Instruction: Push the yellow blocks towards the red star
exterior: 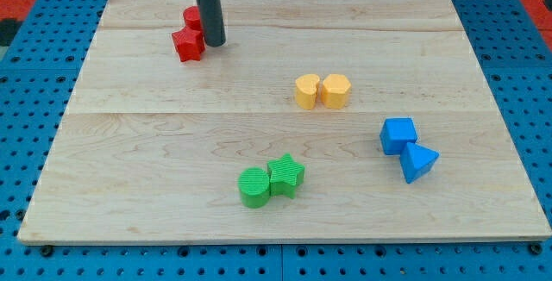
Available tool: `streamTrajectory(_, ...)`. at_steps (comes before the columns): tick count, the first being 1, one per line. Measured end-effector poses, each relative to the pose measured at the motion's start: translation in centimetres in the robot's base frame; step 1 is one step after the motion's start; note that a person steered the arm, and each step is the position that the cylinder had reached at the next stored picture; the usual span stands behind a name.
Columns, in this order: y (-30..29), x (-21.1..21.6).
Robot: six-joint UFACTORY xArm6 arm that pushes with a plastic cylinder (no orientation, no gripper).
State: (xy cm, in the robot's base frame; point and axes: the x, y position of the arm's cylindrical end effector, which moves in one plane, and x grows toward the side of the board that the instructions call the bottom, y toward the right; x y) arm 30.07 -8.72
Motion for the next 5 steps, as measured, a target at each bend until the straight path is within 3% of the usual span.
streamTrajectory(1, 4.4, 2.9)
streamTrajectory(2, 4.9, 4.6)
streamTrajectory(5, 7.2, 4.7)
